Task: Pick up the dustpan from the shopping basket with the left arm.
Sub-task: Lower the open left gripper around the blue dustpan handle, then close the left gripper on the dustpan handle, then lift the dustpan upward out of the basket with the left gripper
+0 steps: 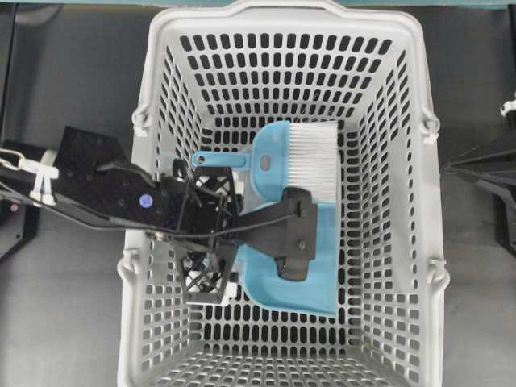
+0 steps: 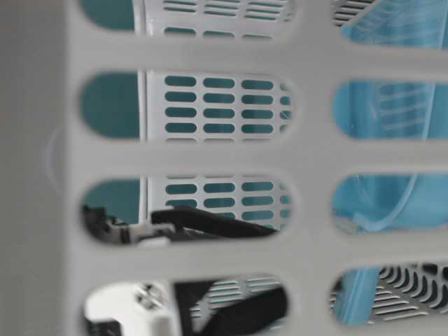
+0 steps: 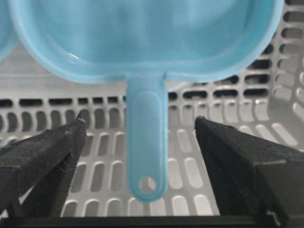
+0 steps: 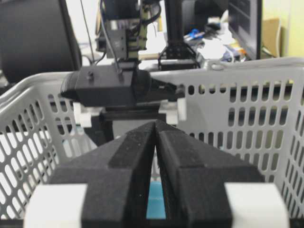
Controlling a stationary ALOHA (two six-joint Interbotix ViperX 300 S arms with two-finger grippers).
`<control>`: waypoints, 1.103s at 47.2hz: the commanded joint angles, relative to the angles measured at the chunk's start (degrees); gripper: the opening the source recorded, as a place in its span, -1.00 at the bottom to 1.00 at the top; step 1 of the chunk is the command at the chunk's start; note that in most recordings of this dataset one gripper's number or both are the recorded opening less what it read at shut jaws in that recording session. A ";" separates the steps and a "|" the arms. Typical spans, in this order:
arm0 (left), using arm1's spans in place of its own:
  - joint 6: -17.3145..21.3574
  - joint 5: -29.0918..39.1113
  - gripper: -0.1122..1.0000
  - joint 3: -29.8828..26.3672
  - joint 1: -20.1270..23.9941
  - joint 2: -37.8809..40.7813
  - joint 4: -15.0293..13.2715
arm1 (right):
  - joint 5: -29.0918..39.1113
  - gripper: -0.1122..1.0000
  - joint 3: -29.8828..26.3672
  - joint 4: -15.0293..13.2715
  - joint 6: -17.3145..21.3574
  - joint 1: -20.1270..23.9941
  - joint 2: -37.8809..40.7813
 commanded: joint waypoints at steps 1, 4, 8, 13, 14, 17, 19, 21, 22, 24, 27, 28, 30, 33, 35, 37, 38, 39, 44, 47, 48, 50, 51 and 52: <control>-0.09 -0.62 0.81 0.62 -0.53 0.00 0.18 | -0.26 -0.79 -0.62 0.18 0.09 0.09 0.26; -0.09 -1.05 0.81 1.32 -0.62 0.53 0.18 | -0.26 -0.79 -0.62 0.18 0.09 0.09 0.26; -0.09 -2.11 0.81 1.93 -0.62 1.14 0.18 | -0.26 -0.79 -0.62 0.18 0.09 0.18 0.26; 0.00 -3.69 0.80 2.46 -0.62 1.14 0.18 | -0.26 -0.79 -0.53 0.18 0.18 0.44 0.26; -0.09 -3.87 0.80 2.55 -0.62 1.05 0.18 | -0.26 -0.79 -0.53 0.18 0.18 0.44 0.18; -0.18 -4.22 0.77 2.81 -0.62 1.05 0.18 | -0.26 -0.79 -0.53 0.18 0.18 0.70 0.26; 0.00 -4.13 0.73 3.16 -0.62 0.97 0.18 | -0.26 -0.79 -0.53 0.18 0.18 0.79 0.26; 0.00 -4.13 0.62 3.25 -0.62 0.97 0.18 | -0.26 -0.79 -0.53 0.18 0.18 0.79 0.26; 0.09 -3.96 0.54 3.34 -0.62 0.88 0.18 | -0.26 -0.79 -0.53 0.18 0.18 0.88 0.26; 0.09 -3.78 0.35 3.52 -0.79 0.88 0.18 | -0.26 -0.79 -0.44 0.18 0.18 0.79 0.26; 0.09 -3.78 -0.03 3.69 -0.79 0.88 0.18 | -0.26 -0.79 -0.53 0.18 0.26 0.88 0.26; 0.09 -3.78 -0.15 3.60 -0.79 0.88 0.18 | -0.26 -0.79 -0.44 0.18 0.35 0.88 0.26; 0.09 -3.78 -0.28 3.43 -0.79 0.79 0.18 | -0.26 -0.79 -0.53 0.18 0.62 0.88 0.26; 0.44 -3.69 -0.26 2.81 -0.79 0.53 0.18 | -0.26 -0.79 -0.44 0.18 1.05 0.97 0.26; 0.53 -3.60 -0.26 2.37 -0.79 0.09 0.18 | -0.18 -0.79 -0.35 0.18 1.41 0.97 0.18; 0.53 -3.34 -0.26 1.67 -0.79 -0.53 0.18 | 0.09 -0.79 -0.35 0.18 1.67 1.05 0.18; 0.62 -3.16 -0.26 1.41 -0.79 -0.79 0.18 | 0.35 -0.79 -0.26 0.18 1.76 0.97 0.18; 0.62 -2.99 -0.26 0.97 -0.79 -1.23 0.18 | 0.53 -0.79 -0.26 0.18 1.85 1.05 0.18; 0.70 -0.97 -0.26 -1.23 -0.70 -2.99 0.18 | 1.14 -0.79 -0.35 0.18 1.85 1.05 0.09; 0.70 0.53 -0.26 -2.55 -0.70 -4.22 0.18 | 1.05 -0.79 -0.35 0.18 1.85 1.05 -0.09; 0.70 1.05 -0.26 -2.90 -0.70 -4.57 0.18 | 1.14 -0.79 -0.35 0.18 1.85 1.05 -0.18; 0.70 2.11 -0.26 -4.04 -0.53 -5.45 0.18 | 1.14 -0.79 -0.35 0.18 1.85 1.05 -0.35; 0.70 2.55 -0.26 -4.48 -0.53 -5.89 0.18 | 1.14 -0.79 -0.35 0.18 1.85 1.05 -0.35; 0.70 2.99 -0.26 -5.01 -0.53 -6.33 0.18 | 1.14 -0.79 -0.35 0.18 1.85 1.05 -0.44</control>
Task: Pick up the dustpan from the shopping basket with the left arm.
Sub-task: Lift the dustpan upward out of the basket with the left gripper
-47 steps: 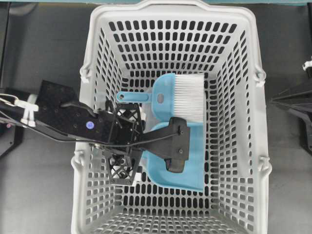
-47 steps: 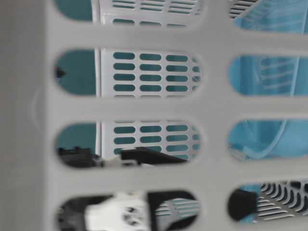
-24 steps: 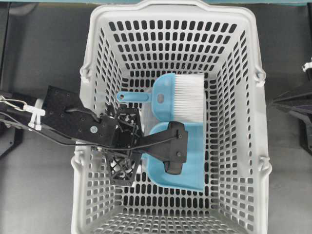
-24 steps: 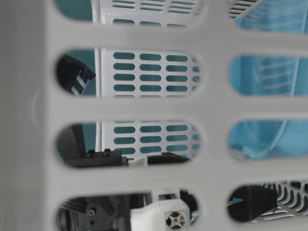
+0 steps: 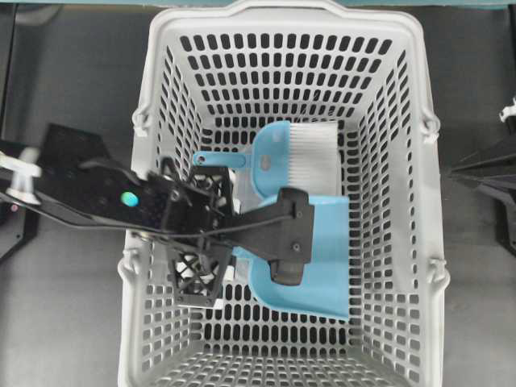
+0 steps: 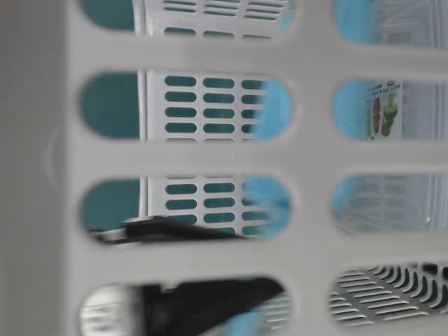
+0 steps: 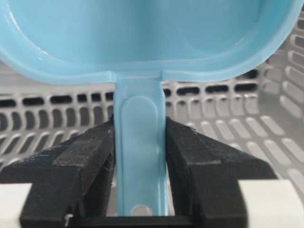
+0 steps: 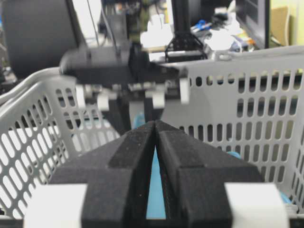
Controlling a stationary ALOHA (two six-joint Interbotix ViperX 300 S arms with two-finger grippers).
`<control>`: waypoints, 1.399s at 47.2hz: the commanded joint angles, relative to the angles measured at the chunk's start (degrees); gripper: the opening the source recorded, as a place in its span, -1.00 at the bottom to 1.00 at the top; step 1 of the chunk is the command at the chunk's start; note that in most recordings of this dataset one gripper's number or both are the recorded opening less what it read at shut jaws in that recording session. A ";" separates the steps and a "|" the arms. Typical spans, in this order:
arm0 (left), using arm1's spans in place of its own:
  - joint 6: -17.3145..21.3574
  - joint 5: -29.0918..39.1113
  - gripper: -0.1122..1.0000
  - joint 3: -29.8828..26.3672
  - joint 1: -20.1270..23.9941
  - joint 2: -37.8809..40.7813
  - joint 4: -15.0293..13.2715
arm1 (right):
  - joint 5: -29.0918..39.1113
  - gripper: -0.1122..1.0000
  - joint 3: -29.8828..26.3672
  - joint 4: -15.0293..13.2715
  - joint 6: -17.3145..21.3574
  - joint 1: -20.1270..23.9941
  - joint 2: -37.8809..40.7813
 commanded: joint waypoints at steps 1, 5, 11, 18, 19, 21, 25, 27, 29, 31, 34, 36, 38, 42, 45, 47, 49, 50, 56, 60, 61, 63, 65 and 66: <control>-0.09 1.85 -0.26 -3.52 0.09 -3.52 0.18 | -0.26 -0.79 -0.44 0.18 0.09 0.18 0.09; -0.09 4.57 -0.26 -5.89 0.44 -5.27 0.18 | -0.26 -0.79 -0.53 0.18 0.09 0.18 0.00; -0.09 9.32 -0.26 -9.93 1.58 -7.38 0.18 | -0.35 -0.79 -0.53 0.18 0.09 0.18 -0.09; -0.09 15.91 -0.26 -16.00 2.64 -8.26 0.18 | -0.35 -0.79 -0.62 0.18 0.09 0.35 -0.53; -0.09 16.70 -0.26 -16.79 2.81 -8.26 0.18 | -0.26 -0.79 -0.62 0.18 0.09 0.35 -0.62; -0.09 18.19 -0.26 -18.11 3.16 -8.09 0.26 | -0.26 -0.79 -0.70 0.18 0.09 0.26 -0.97; 0.00 20.04 -0.26 -20.13 3.87 -7.91 0.18 | 0.18 -0.79 -0.79 0.18 0.09 0.26 -1.41; 0.09 20.48 -0.26 -20.30 4.04 -7.65 0.26 | 0.53 -0.79 -0.79 0.18 0.09 0.26 -1.58; 0.18 20.48 -0.26 -20.39 4.04 -7.47 0.18 | 0.88 -0.79 -0.88 0.18 0.09 0.35 -1.76; 0.44 20.48 -0.26 -20.39 4.04 -7.38 0.18 | 1.14 -0.79 -0.79 0.18 0.18 0.35 -1.85; 0.62 20.48 -0.26 -20.39 4.04 -7.38 0.18 | 1.58 -0.79 -0.88 0.18 0.18 0.44 -2.02; 0.62 20.48 -0.26 -20.39 3.96 -7.29 0.18 | 1.67 -0.79 -0.88 0.18 0.18 0.53 -2.11; 0.70 20.39 -0.26 -20.39 3.87 -7.38 0.18 | 1.76 -0.79 -0.97 0.18 0.18 0.53 -2.29; 0.70 20.30 -0.26 -20.30 3.87 -7.21 0.18 | 2.29 -0.79 -1.05 0.18 0.18 0.53 -2.72; 0.79 20.21 -0.26 -20.30 3.78 -7.03 0.26 | 2.90 -0.79 -1.05 0.18 0.09 0.53 -2.90; 0.79 20.13 -0.26 -20.39 3.69 -6.94 0.18 | 3.16 -0.79 -1.05 0.18 0.09 0.53 -2.90; 0.79 19.95 -0.26 -20.30 3.69 -6.77 0.18 | 3.52 -0.79 -1.14 0.18 0.09 0.53 -2.90; 0.79 19.86 -0.26 -20.30 3.69 -6.68 0.18 | 3.60 -0.79 -1.05 0.18 0.18 0.53 -2.90; 0.88 18.02 -0.26 -20.48 3.16 -6.24 0.18 | 3.87 -0.79 -1.05 0.18 0.18 0.53 -2.90; 0.97 16.88 -0.26 -20.48 3.08 -6.15 0.18 | 3.96 -0.79 -1.05 0.18 0.18 0.53 -2.90; 1.05 16.79 -0.26 -20.39 2.99 -6.06 0.26 | 3.96 -0.79 -1.05 0.18 0.09 0.62 -2.90; 1.41 16.79 -0.26 -20.30 2.99 -6.15 0.26 | 3.96 -0.79 -1.05 0.18 0.09 0.53 -2.90; 1.67 16.79 -0.26 -20.21 2.90 -6.15 0.18 | 3.96 -0.79 -1.05 0.18 0.09 0.53 -2.99; 1.76 16.79 -0.26 -20.21 2.81 -6.15 0.18 | 3.96 -0.79 -1.05 0.18 0.09 0.53 -2.99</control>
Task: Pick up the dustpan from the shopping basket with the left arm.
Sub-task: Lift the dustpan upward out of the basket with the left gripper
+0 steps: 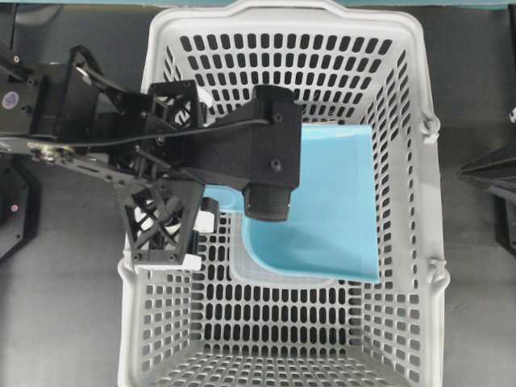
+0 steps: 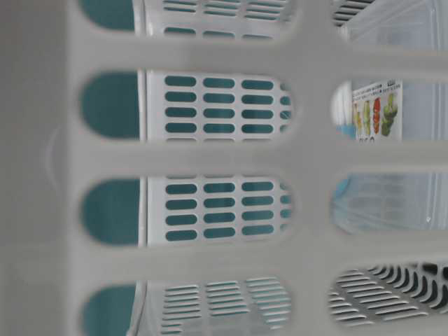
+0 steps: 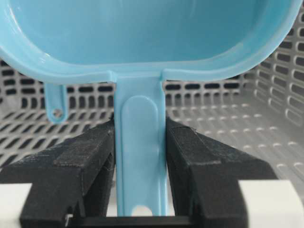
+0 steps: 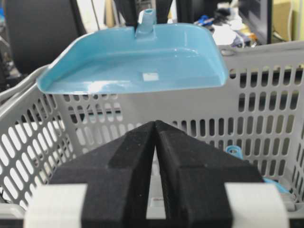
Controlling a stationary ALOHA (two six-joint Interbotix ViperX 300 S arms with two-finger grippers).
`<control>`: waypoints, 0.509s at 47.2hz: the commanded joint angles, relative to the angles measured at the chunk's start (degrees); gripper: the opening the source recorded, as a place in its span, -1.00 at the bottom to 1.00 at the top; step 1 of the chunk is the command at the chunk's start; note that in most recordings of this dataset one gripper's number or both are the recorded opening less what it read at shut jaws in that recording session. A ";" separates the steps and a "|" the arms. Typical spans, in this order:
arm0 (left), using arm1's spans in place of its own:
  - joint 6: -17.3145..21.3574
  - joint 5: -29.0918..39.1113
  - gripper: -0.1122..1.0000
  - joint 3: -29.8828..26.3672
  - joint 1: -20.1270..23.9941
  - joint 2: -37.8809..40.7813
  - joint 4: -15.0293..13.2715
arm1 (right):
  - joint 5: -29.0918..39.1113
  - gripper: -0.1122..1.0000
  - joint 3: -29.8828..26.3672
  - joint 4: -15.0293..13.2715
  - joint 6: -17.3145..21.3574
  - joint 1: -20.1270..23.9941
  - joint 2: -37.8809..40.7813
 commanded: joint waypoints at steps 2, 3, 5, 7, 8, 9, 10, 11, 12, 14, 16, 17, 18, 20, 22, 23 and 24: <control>0.44 -0.53 -0.26 -1.23 -0.18 -0.79 0.18 | -0.26 -0.79 -0.97 0.18 0.00 0.09 0.26; 0.53 -0.53 -0.26 -1.14 -0.18 -0.79 0.18 | -0.26 -0.79 -0.97 0.18 0.00 0.18 0.35; 0.62 -0.70 -0.26 -1.14 -0.26 -0.79 0.18 | -0.18 -0.79 -0.97 0.18 0.00 0.09 0.26; 0.70 -0.70 -0.26 -1.05 -0.18 -0.79 0.26 | -0.09 -0.79 -0.97 0.18 0.00 0.09 0.26; 0.79 -0.70 -0.26 -1.05 -0.26 -0.70 0.18 | 0.00 -0.79 -0.88 0.18 0.00 0.09 0.26; 0.79 -0.70 -0.26 -1.05 -0.26 -0.70 0.18 | 0.00 -0.79 -0.97 0.18 0.00 0.09 0.26; 0.79 -0.70 -0.26 -1.05 -0.26 -0.53 0.18 | 0.09 -0.79 -0.88 0.18 0.00 0.09 0.26; 0.79 -0.70 -0.26 -1.05 -0.26 -0.53 0.18 | 0.18 -0.79 -0.88 0.18 0.00 0.09 0.18; 0.79 -0.70 -0.26 -1.05 -0.18 -0.53 0.18 | 0.18 -0.79 -0.97 0.18 0.00 0.09 0.18; 0.79 -0.70 -0.26 -1.05 -0.26 -0.44 0.18 | 0.18 -0.79 -0.97 0.18 0.00 0.09 0.09; 0.79 -0.70 -0.26 -0.97 -0.26 -0.44 0.18 | 0.26 -0.79 -0.97 0.18 0.00 0.09 0.09; 0.79 -0.70 -0.26 -0.88 -0.26 -0.44 0.18 | 0.26 -0.79 -0.88 0.18 0.00 0.09 0.09; 0.79 -0.70 -0.26 -0.79 -0.26 -0.44 0.18 | 0.26 -0.79 -0.97 0.18 0.00 0.09 0.09; 0.79 -0.70 -0.26 -0.62 -0.26 -0.35 0.26 | 0.26 -0.79 -0.88 0.18 0.00 0.09 0.00; 0.79 -0.70 -0.26 -0.44 -0.35 -0.35 0.18 | 0.26 -0.79 -0.88 0.18 0.00 0.09 0.00; 0.79 -0.70 -0.26 -0.35 -0.26 -0.35 0.26 | 0.26 -0.79 -0.88 0.18 0.00 0.09 0.00; 0.79 -0.70 -0.26 -0.26 -0.26 -0.35 0.18 | 0.26 -0.79 -0.88 0.18 0.00 0.09 -0.09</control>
